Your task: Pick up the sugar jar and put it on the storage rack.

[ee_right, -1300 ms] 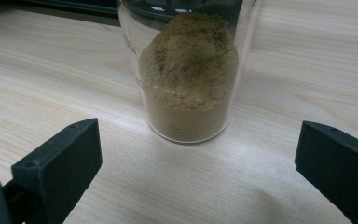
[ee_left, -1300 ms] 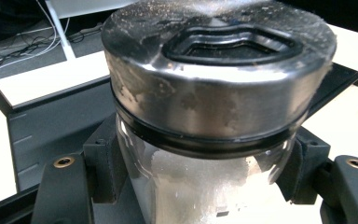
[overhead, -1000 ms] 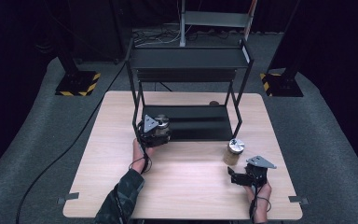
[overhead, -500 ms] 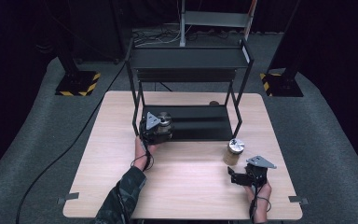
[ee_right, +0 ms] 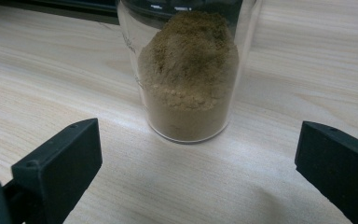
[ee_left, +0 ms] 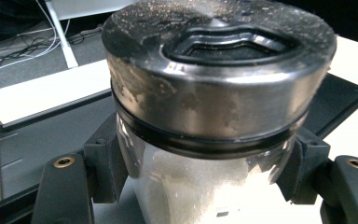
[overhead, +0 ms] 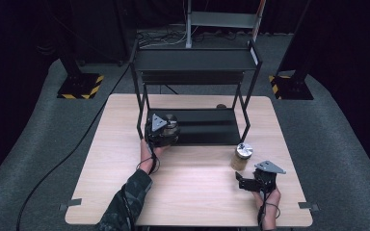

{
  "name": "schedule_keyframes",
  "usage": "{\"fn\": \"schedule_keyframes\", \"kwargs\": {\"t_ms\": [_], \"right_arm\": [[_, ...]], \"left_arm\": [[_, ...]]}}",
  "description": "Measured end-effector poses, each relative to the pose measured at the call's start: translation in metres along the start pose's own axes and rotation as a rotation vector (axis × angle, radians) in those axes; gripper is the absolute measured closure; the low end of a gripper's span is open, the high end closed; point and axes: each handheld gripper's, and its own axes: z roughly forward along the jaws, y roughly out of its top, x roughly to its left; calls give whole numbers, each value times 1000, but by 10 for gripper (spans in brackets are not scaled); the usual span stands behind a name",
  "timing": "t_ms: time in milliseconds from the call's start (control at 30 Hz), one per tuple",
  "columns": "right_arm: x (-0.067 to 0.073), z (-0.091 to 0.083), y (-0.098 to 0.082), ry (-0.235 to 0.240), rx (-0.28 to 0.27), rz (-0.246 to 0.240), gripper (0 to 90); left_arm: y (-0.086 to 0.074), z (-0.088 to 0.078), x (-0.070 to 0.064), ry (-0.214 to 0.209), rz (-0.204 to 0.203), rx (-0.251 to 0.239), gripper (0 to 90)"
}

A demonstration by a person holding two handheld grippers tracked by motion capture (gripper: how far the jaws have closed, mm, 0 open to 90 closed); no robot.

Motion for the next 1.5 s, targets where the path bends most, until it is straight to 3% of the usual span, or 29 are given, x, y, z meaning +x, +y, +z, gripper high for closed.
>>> {"fn": "schedule_keyframes", "kwargs": {"t_ms": [233, 1500], "right_arm": [[0, 0, 1, 1, 4, -3, 0], [0, 1, 1, 4, 7, -6, 0]], "left_arm": [[-3, 3, 0, -2, -9, -17, 303], [2, 29, -9, -5, 2, 12, 303]]}}
